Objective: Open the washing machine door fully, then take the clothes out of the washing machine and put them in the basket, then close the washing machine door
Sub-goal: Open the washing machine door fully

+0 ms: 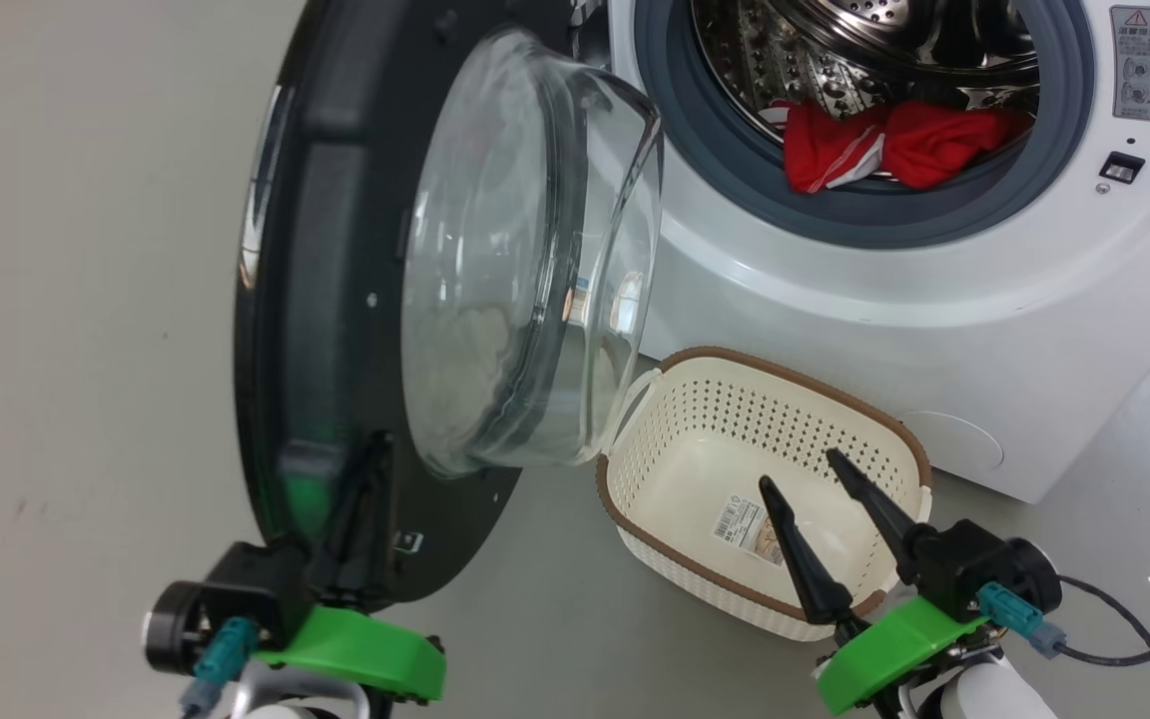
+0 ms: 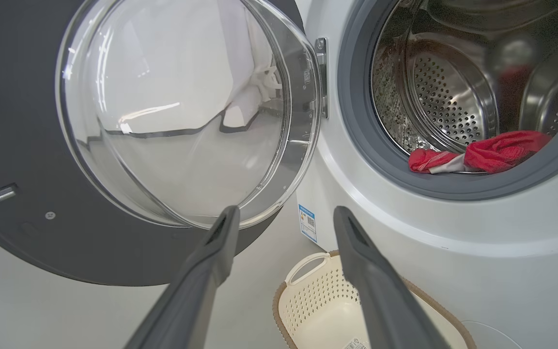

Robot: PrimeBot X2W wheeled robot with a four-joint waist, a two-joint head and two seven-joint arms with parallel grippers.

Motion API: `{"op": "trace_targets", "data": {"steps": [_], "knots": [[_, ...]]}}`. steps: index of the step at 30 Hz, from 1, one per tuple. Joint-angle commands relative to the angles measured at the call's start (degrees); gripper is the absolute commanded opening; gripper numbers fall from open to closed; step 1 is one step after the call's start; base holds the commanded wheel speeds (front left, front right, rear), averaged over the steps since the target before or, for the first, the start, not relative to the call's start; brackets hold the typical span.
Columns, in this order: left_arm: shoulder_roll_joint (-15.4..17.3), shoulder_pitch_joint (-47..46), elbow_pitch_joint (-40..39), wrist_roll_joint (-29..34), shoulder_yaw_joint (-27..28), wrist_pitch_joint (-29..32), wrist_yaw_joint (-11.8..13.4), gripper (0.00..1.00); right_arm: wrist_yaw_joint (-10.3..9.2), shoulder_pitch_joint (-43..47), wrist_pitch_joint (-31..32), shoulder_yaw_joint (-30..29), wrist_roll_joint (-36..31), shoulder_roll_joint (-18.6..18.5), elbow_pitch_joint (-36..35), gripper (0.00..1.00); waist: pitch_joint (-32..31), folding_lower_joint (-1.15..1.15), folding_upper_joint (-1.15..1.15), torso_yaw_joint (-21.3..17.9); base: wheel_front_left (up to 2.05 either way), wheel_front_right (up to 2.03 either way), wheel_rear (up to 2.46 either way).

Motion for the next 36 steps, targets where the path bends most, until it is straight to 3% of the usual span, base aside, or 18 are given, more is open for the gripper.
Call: {"op": "trace_targets", "data": {"steps": [1,15,24,36], "knots": [[2.20,-0.52,-0.97,-0.53,3.57,-0.78,1.16,0.00,0.28,-2.62,-0.36,1.54,-0.86,0.24,-1.18,1.00,0.07,0.00,0.00,-0.05,0.00,0.00,0.00],[4.10,-3.27,4.62,-3.53,9.78,-2.79,2.19,0.00,0.28,-2.28,-0.36,1.31,-2.86,0.24,-0.54,1.00,1.68,0.00,0.00,-0.43,0.00,0.00,0.00],[4.40,-6.97,10.95,-3.68,13.69,-3.90,1.18,0.00,0.28,-2.68,-0.36,1.40,-4.43,0.24,-0.45,1.00,3.19,0.00,0.00,-0.52,0.00,0.00,0.00],[3.48,-10.58,13.42,-0.83,20.88,-3.96,-1.47,0.00,0.28,-2.55,-0.36,0.25,-6.17,0.23,-0.86,1.00,5.08,0.00,0.00,-0.75,0.00,0.00,0.00]]}}
